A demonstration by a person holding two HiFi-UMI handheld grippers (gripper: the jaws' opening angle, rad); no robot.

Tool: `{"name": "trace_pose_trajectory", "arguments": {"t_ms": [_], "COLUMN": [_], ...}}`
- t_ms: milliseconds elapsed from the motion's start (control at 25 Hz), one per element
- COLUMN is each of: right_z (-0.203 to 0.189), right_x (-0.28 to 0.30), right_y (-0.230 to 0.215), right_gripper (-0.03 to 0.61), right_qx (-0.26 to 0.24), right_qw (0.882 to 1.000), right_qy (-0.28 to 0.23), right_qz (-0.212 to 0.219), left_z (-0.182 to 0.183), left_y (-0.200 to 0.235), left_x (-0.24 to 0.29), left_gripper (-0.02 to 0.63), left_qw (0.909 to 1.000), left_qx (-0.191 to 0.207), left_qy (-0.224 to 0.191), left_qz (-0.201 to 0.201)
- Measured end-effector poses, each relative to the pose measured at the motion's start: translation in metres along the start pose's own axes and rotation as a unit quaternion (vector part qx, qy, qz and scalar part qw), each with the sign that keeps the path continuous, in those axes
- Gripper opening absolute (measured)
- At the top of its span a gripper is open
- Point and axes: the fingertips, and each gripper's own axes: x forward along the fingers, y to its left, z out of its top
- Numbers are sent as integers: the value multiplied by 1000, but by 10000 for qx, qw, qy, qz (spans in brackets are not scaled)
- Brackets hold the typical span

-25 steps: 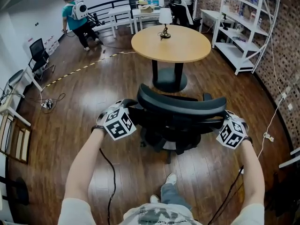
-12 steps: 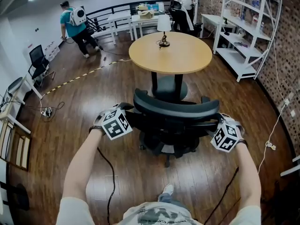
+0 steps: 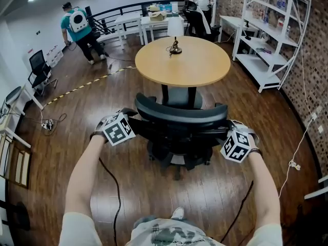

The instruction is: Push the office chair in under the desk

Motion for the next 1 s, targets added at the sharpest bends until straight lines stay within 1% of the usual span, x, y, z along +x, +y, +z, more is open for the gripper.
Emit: {"name": "trace_pose_trajectory", "arguments": {"t_ms": [160,280,480,1000], "right_z": [-9,-11,-16,-27], "right_x": [13,21,36,83], "right_y": [-22,-36,-57,-116], "right_gripper": [179,179,179,179], "right_qx": [-7,-10,-38,-8], "right_qw": [10000,10000,10000,10000], "right_qy": [16,31,5,75], "right_qz": [26,90,31,3], "left_z": [11,14,20,31], "left_y": [19,31,52,115], "left_x": [13,21,38,80], "left_gripper": [314,314,316,316], "left_qw": [10000,10000,9999,9999], "left_qx": [-17,-41,-39,-18], "left_qy": [-33,12,3,-82], "left_qz": [88,58,109,83]}}
